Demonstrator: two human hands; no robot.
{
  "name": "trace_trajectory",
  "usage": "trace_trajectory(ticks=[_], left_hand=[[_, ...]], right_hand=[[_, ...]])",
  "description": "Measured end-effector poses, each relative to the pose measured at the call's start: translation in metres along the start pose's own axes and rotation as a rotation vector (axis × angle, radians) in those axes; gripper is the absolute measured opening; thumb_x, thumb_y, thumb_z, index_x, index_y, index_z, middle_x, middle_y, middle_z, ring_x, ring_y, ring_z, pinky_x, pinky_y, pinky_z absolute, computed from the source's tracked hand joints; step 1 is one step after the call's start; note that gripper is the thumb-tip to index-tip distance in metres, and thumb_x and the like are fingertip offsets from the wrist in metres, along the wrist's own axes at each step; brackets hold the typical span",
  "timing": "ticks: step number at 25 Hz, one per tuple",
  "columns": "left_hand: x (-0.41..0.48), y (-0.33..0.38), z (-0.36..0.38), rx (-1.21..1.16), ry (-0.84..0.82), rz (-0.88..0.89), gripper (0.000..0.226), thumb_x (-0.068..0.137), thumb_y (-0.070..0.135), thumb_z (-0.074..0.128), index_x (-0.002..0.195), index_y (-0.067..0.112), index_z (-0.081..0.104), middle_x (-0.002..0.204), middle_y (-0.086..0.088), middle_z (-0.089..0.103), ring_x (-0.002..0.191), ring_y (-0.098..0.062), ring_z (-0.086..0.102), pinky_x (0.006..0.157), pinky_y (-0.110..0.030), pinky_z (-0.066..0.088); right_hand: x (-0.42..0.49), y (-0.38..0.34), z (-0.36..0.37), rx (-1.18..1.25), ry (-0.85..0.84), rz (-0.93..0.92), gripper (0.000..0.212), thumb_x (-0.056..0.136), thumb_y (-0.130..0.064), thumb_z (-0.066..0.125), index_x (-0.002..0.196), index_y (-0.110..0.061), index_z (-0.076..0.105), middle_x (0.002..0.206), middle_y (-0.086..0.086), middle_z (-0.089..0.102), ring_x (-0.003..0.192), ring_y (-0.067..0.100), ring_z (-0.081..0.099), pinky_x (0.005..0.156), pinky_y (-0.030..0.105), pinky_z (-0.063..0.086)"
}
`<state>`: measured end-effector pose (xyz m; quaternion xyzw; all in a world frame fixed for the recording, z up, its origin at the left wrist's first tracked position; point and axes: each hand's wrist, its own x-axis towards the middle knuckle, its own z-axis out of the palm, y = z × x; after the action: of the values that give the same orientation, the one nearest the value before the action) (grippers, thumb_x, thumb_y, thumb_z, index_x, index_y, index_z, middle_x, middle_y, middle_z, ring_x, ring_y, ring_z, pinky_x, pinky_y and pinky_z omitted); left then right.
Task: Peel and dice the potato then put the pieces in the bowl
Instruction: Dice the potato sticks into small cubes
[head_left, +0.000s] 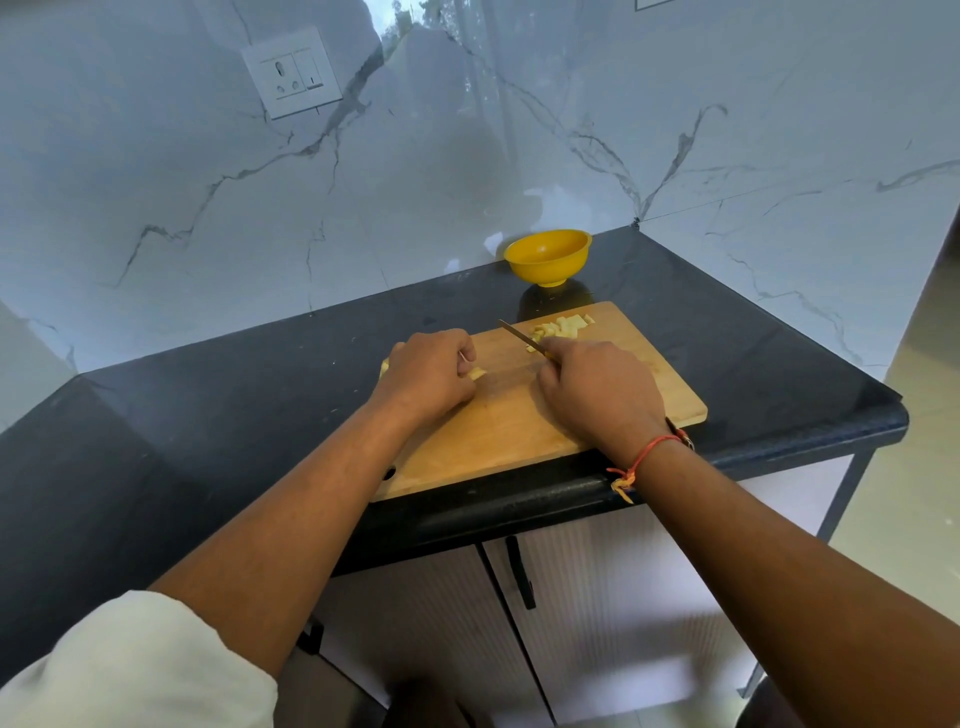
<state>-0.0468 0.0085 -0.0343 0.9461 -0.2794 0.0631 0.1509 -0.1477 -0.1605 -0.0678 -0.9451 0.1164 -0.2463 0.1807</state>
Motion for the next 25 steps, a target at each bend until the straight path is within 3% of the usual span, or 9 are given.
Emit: trace_trajectory(ticks=[4, 12, 21, 25], left_hand=[[0.003, 0.016, 0.012, -0.103, 0.125, 0.059, 0.021, 0.083, 0.016, 0.07, 0.097, 0.03, 0.063, 0.086, 0.014, 0.063, 0.086, -0.007, 0.059, 0.091, -0.043, 0.053], [0.015, 0.026, 0.031, -0.173, 0.174, 0.039, 0.01, 0.095, 0.021, 0.064, 0.099, 0.022, 0.072, 0.097, 0.005, 0.071, 0.09, -0.011, 0.063, 0.079, -0.028, 0.052], [0.012, 0.011, 0.041, -0.232, 0.306, -0.016, 0.017, 0.092, 0.026, 0.068, 0.108, 0.026, 0.076, 0.104, 0.004, 0.074, 0.098, -0.016, 0.065, 0.094, -0.046, 0.052], [0.013, 0.01, 0.043, -0.272, 0.276, -0.045, 0.016, 0.091, 0.026, 0.07, 0.105, 0.024, 0.077, 0.101, 0.003, 0.075, 0.096, -0.017, 0.066, 0.094, -0.046, 0.052]], right_hand=[[0.001, 0.0, 0.001, 0.013, -0.004, 0.002, 0.039, 0.102, -0.04, 0.04, 0.136, -0.033, 0.058, 0.095, 0.001, 0.07, 0.077, 0.018, 0.063, 0.061, 0.031, 0.053], [0.0, -0.001, 0.0, 0.009, 0.001, 0.006, 0.038, 0.103, -0.04, 0.038, 0.131, -0.031, 0.061, 0.089, -0.001, 0.068, 0.072, 0.014, 0.056, 0.053, 0.028, 0.041], [0.002, -0.006, -0.005, -0.061, -0.084, -0.011, 0.037, 0.103, -0.041, 0.04, 0.133, -0.032, 0.059, 0.095, 0.0, 0.067, 0.076, 0.016, 0.059, 0.06, 0.031, 0.051], [0.005, -0.014, -0.002, -0.076, -0.128, -0.012, 0.031, 0.103, -0.04, 0.04, 0.12, -0.03, 0.064, 0.079, -0.005, 0.056, 0.072, 0.015, 0.057, 0.058, 0.03, 0.048]])
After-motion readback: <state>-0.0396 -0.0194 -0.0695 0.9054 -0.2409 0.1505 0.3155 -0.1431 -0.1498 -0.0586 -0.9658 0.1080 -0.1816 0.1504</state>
